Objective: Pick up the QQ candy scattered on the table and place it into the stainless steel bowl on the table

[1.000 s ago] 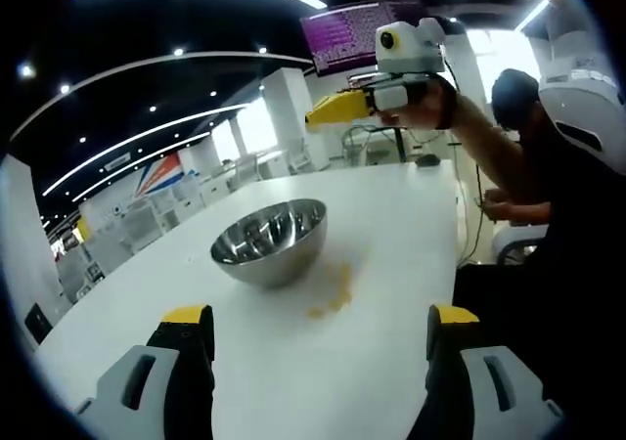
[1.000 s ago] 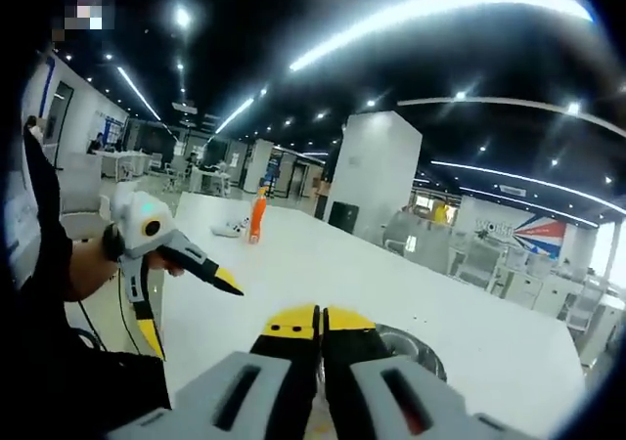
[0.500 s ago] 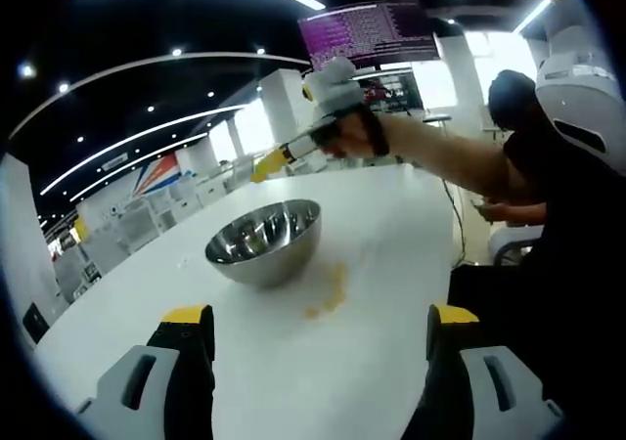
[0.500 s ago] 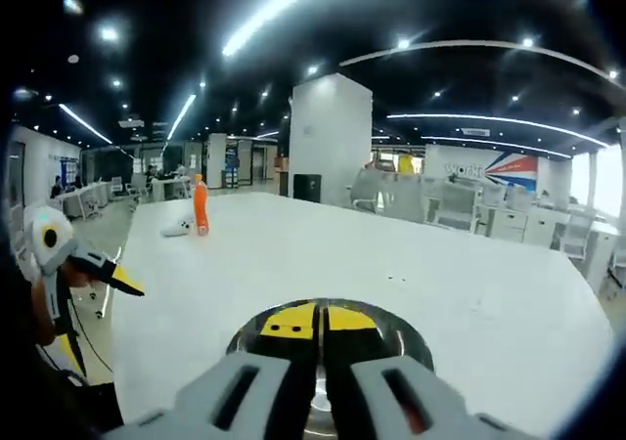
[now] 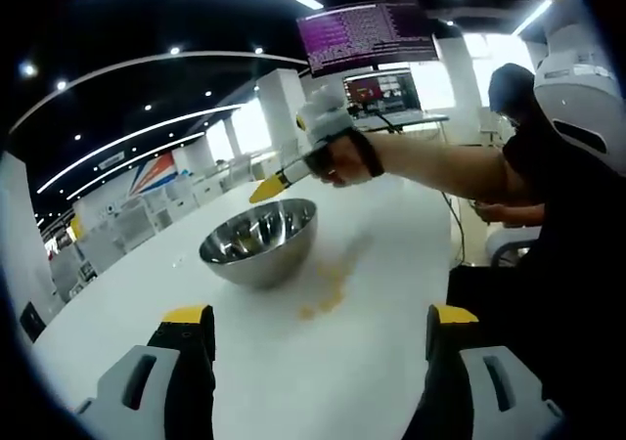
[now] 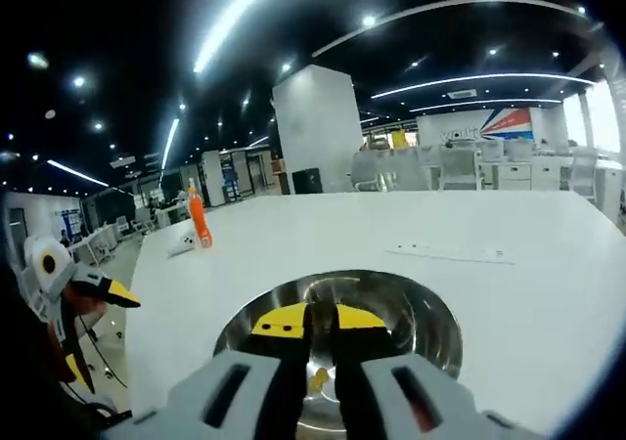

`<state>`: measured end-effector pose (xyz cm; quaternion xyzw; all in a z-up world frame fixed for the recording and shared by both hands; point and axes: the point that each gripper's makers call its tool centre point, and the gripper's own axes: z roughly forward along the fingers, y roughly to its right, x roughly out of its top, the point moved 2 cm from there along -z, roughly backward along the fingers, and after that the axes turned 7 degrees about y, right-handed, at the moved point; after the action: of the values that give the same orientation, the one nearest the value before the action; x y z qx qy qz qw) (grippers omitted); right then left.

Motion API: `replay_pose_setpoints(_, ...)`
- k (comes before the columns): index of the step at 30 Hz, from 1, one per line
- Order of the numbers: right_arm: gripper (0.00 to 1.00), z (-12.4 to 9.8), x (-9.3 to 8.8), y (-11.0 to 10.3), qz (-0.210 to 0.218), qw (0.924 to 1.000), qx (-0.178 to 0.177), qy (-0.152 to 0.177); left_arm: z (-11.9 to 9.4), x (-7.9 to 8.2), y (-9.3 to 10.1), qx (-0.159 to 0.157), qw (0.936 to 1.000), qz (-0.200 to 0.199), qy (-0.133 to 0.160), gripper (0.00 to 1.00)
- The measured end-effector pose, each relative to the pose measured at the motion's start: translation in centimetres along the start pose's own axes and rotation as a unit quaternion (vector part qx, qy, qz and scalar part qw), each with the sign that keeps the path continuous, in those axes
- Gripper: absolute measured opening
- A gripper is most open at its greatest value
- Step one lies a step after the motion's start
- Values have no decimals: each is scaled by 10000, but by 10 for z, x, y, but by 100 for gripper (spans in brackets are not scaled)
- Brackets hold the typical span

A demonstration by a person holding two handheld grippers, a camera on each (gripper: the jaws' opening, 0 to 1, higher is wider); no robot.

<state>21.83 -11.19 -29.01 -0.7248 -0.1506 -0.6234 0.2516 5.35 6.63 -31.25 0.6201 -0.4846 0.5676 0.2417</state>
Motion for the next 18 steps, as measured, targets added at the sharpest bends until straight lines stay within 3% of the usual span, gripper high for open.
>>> replay_pose_setpoints(18, 15, -8, -10, 12, -15, 9998, -169, -37, 1, 0, 4, 0, 10000, 18, -47, 90)
